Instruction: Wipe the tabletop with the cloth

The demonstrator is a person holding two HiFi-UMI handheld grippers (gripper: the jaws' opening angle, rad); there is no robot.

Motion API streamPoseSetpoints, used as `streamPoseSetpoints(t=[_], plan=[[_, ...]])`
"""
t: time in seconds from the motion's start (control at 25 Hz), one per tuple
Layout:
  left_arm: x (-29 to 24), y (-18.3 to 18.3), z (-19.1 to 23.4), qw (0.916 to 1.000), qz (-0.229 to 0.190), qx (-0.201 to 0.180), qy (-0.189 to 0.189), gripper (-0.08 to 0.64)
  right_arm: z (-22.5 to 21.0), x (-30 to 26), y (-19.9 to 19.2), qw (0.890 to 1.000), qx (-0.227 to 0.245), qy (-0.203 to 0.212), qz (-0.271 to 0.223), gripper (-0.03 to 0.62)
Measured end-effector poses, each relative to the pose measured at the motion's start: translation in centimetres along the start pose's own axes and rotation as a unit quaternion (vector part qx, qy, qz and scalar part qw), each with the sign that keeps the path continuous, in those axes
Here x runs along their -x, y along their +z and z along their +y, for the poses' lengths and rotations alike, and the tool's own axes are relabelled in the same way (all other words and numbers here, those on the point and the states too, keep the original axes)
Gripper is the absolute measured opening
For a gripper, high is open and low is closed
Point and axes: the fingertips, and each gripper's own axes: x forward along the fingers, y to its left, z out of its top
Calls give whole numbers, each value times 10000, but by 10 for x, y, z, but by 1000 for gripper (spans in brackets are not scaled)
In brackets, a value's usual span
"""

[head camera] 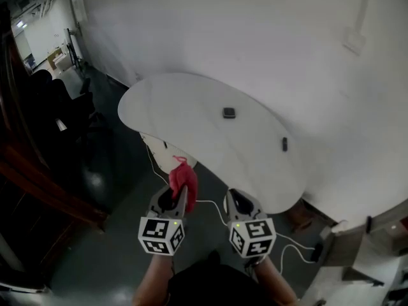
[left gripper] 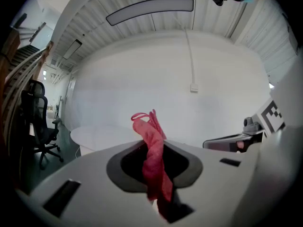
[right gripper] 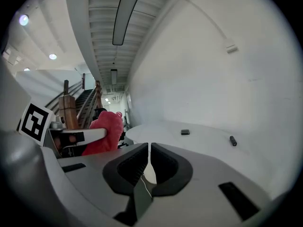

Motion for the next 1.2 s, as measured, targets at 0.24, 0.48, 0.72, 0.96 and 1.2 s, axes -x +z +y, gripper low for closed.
streamPoseSetpoints(t=[0.24,0.48,0.72,0.96,1.2], plan=[[-9,2,-2,10000,-3,-10,86,66,-10,-6,4,10000,2,53,27,6],[-16,3,-2,9999,-3,-34,148,66,-16,-12,2,9996,-28,197,187,105],[-31,7,2,9999,26,-33,142,66,-28,-22,4,9993,-172,112,306,189],[-65,6,15,9999,124,-20,42,66,-45,-51,6,9987,-272,-7,431,236],[-121,16,51,9997,159,-27,-155,66,-59,-108,18,9977,-276,-227,584,264]])
